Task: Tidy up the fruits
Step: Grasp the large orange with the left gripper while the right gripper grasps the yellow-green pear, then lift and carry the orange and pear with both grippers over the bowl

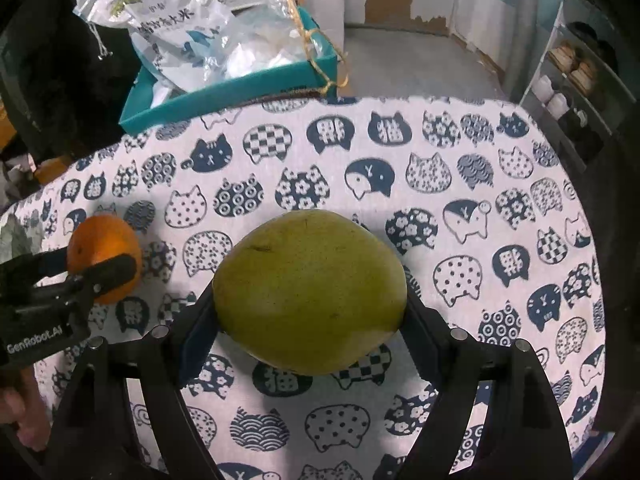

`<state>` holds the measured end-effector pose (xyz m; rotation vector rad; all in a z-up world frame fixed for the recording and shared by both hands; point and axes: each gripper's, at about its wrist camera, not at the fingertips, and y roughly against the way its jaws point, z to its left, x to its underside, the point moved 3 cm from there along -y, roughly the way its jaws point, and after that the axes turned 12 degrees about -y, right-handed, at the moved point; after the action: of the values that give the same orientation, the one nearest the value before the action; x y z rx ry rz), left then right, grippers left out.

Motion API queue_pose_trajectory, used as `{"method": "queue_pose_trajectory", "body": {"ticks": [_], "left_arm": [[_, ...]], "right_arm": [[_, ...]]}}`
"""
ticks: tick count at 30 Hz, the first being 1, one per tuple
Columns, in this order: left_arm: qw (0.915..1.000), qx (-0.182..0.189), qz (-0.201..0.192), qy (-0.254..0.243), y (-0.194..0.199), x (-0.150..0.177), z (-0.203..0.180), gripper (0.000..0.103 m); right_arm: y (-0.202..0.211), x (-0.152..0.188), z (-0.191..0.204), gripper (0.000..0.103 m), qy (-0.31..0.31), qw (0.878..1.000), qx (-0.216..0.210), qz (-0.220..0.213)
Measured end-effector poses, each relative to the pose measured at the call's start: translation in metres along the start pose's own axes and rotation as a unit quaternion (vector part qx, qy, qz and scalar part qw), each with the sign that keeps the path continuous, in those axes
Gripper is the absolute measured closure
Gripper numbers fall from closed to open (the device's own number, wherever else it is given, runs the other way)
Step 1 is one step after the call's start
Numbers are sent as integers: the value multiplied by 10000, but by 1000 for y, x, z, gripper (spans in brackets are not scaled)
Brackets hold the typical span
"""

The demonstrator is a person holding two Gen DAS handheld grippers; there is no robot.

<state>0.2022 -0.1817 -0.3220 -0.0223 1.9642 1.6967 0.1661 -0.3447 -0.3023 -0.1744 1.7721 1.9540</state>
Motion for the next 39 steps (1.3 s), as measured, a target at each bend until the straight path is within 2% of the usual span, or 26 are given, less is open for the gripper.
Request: {"method": "queue_pose_trajectory", "body": {"ticks": [13, 20, 29, 39], "left_arm": [[9981, -349, -516, 15, 69, 2, 18, 36], [9963, -395, -761, 53, 110, 9, 26, 36], [9914, -606, -1159, 35, 167, 21, 34, 36], [9870, -723, -1429, 153, 211, 34, 50, 36]], "right_arm": [[50, -3, 20, 21, 244, 9990, -35, -362], [82, -4, 31, 21, 189, 9984, -160, -508], [121, -2, 61, 21, 423, 9957, -351, -745], [154, 3, 103, 21, 730, 9912, -581, -942]]}}
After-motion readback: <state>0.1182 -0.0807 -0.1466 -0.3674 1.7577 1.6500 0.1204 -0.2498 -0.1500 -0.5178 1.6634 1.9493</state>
